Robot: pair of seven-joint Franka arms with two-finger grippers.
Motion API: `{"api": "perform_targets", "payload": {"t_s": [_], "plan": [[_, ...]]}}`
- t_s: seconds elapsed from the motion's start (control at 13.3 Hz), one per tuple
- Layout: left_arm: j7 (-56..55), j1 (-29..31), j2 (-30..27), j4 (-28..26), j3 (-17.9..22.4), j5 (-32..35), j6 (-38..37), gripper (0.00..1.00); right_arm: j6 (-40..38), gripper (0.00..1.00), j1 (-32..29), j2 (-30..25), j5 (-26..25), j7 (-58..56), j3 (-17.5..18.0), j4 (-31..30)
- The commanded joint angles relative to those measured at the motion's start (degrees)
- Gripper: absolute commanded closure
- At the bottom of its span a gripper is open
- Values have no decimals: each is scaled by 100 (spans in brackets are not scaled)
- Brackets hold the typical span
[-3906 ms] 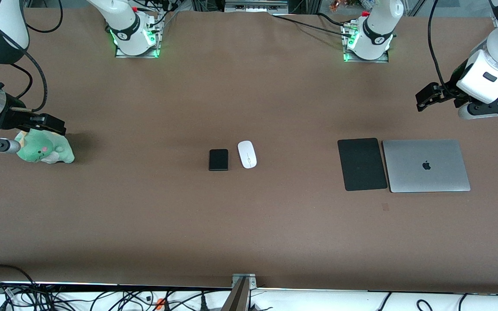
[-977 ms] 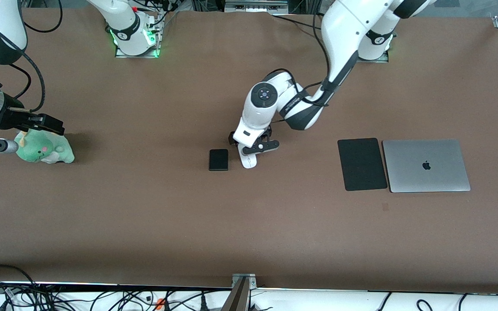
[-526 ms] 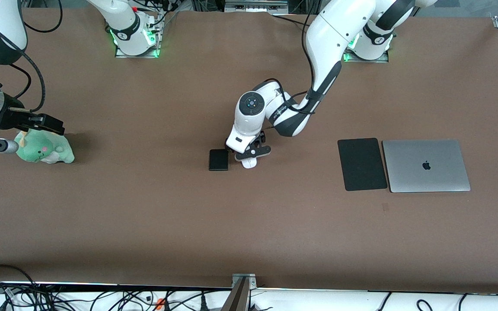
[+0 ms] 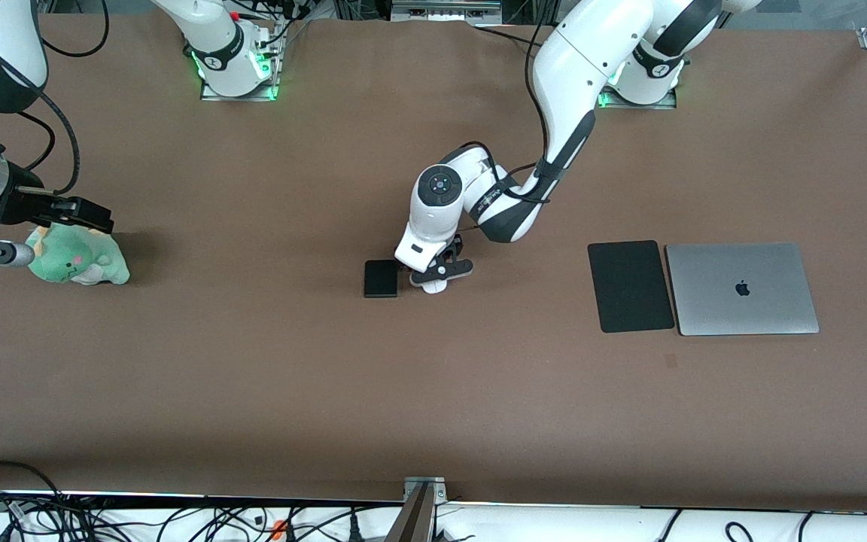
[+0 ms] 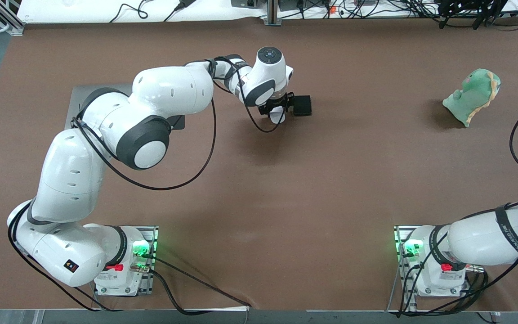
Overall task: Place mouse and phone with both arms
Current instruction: 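Carry the mouse with the left gripper while the right gripper reaches the phone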
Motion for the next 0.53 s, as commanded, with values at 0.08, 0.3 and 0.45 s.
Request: {"api": "perform_targets", "payload": {"t_s": [0.08,0.3,0.45], "plan": [[293,56,42,132,0,190,-66,55,-55,0,-21,-37,-46,33,31,-21],[468,309,-98,97,0,190,-127,68,-55,0,-21,-37,-46,24,31,-30],[784,520,-282,27,-43,181,-319,71,-55,0,5,-37,-46,41,31,-30]]}}
